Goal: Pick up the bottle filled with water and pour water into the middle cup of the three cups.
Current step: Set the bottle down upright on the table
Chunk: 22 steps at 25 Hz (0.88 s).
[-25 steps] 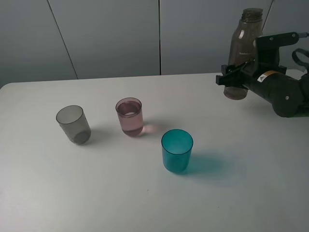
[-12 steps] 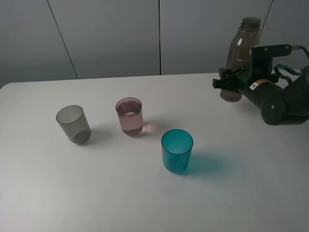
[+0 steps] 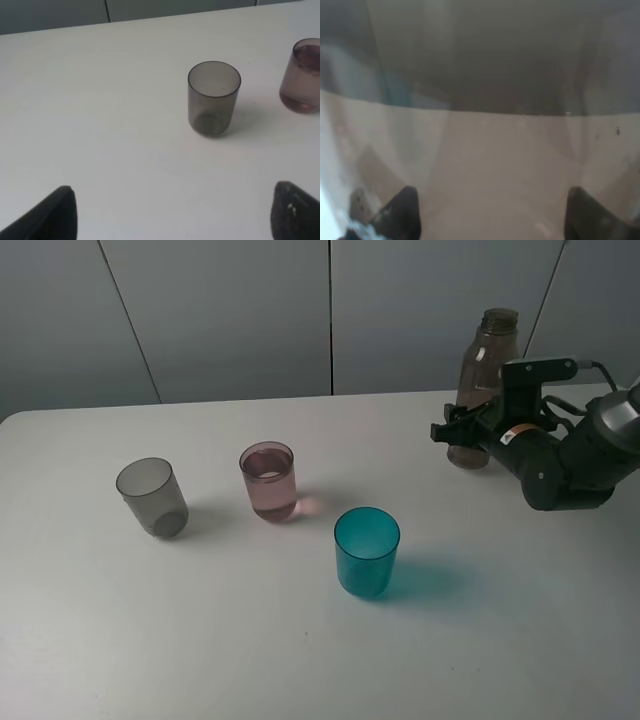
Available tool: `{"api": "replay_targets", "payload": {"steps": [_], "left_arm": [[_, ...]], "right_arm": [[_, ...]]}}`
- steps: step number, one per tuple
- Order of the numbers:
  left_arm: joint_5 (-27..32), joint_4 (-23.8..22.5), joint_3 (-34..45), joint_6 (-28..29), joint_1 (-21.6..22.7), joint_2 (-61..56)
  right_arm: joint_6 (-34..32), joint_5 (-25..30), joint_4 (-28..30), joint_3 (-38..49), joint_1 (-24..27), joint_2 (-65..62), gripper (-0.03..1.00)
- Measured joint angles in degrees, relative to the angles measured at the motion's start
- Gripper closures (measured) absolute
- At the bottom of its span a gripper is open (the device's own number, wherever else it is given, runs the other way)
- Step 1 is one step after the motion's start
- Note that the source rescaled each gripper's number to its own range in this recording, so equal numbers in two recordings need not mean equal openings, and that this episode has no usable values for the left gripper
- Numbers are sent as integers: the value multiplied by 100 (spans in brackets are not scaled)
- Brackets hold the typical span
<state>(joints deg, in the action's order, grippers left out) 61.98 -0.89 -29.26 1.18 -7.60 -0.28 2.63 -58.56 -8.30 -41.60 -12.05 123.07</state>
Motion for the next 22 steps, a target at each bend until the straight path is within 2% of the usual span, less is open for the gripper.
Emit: {"api": "replay_targets", "payload": {"steps": [22], "left_arm": [[0, 0, 0, 0, 0, 0]], "right_arm": [[-263, -391, 41, -364, -32, 514, 97]]}}
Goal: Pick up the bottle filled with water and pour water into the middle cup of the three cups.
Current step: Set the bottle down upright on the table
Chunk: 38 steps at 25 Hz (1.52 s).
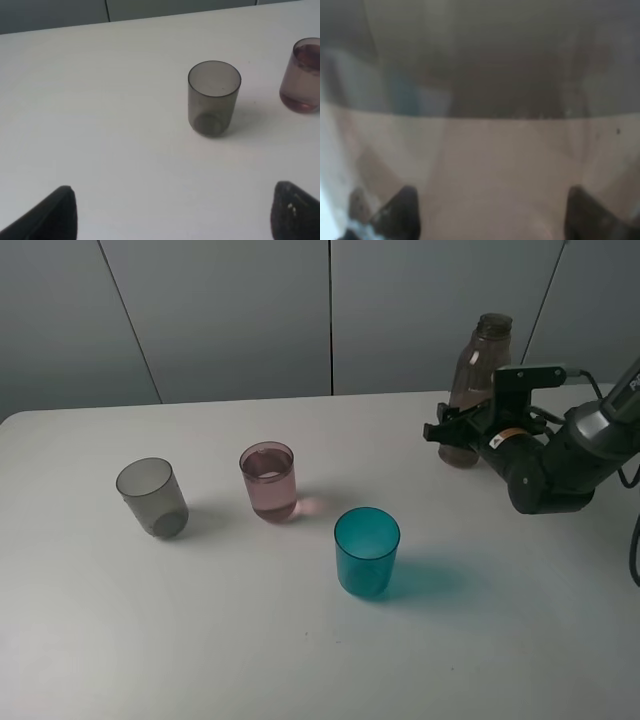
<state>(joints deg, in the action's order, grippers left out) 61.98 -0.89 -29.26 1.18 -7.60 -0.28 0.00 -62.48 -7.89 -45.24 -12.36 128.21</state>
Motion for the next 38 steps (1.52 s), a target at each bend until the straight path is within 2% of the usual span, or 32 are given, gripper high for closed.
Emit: {"api": "replay_targets", "payload": {"steps": [19, 20, 21, 24, 25, 27, 30, 38], "left_arm": [[0, 0, 0, 0, 0, 0], [0, 0, 0, 0, 0, 0], [0, 0, 0, 0, 0, 0], [0, 0, 0, 0, 0, 0], [0, 0, 0, 0, 0, 0], [0, 0, 0, 0, 0, 0], [0, 0, 0, 0, 0, 0], [0, 0, 0, 0, 0, 0]], "right_arm": [[46, -44, 14, -24, -27, 37, 97], [46, -30, 14, -24, -27, 37, 93], [46, -15, 14, -31, -27, 37, 84], [46, 124, 34, -31, -27, 37, 47], [46, 135, 34, -31, -32, 37, 39], [46, 162, 34, -31, -46, 37, 30], [56, 244, 48, -31, -62, 37, 26], [70, 780, 61, 38, -70, -187, 26]]}}
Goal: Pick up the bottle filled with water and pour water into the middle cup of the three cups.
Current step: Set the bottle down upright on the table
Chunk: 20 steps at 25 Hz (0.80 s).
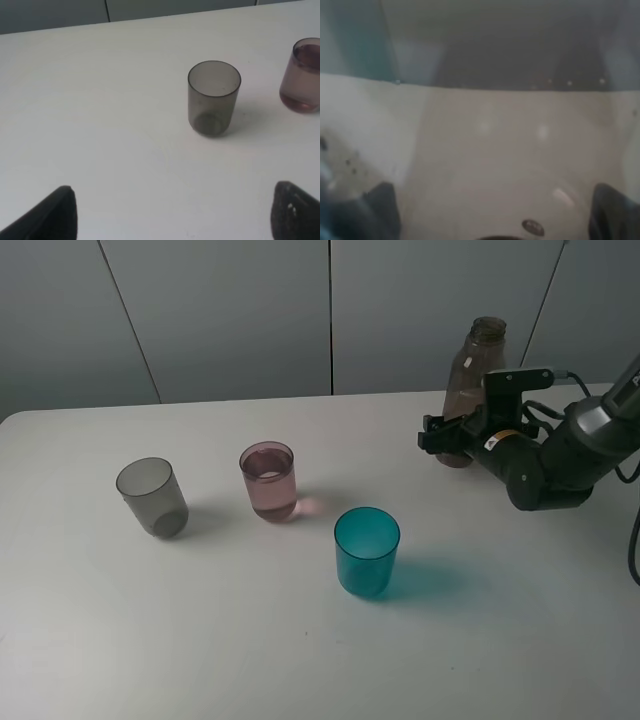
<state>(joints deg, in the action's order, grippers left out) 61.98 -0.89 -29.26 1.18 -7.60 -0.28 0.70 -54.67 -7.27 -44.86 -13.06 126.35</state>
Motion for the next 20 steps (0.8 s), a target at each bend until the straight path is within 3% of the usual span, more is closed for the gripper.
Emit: {"api": "replay_targets", "payload": {"steps": [8, 11, 20], "left_arm": [[0, 0, 0, 0, 0, 0], [0, 0, 0, 0, 0, 0], [0, 0, 0, 0, 0, 0]], "right_arm": [[25, 686, 0, 410, 0, -634, 26], [34, 1224, 12, 496, 0, -957, 26], [34, 3914, 43, 557, 0, -2387, 26]]}}
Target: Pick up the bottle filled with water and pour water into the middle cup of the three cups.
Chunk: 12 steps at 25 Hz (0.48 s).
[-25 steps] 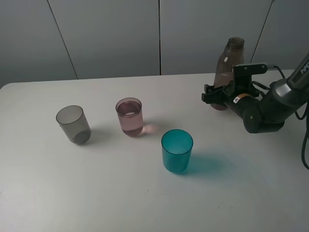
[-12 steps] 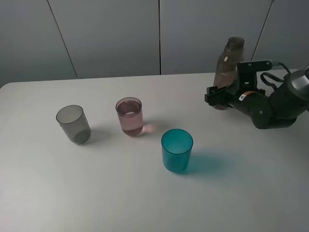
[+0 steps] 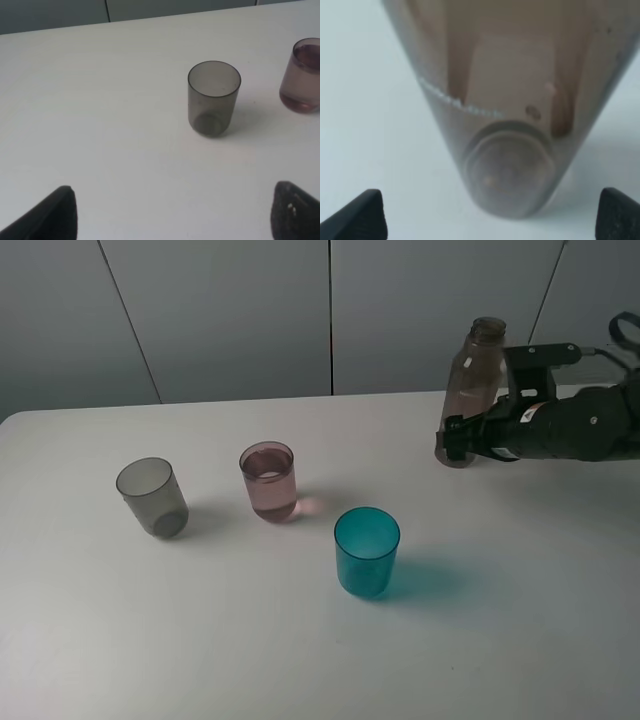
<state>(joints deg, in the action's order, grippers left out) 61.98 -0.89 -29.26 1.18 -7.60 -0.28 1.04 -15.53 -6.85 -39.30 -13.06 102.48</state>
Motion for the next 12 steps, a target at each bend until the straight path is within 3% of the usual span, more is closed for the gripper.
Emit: {"api": "replay_targets", "payload": {"steps": [8, 12], "left_arm": [[0, 0, 0, 0, 0, 0], [0, 0, 0, 10, 0, 0]], "right_arm": [[414, 2322, 0, 0, 0, -1629, 26], [503, 3154, 74, 0, 0, -2502, 26]]}}
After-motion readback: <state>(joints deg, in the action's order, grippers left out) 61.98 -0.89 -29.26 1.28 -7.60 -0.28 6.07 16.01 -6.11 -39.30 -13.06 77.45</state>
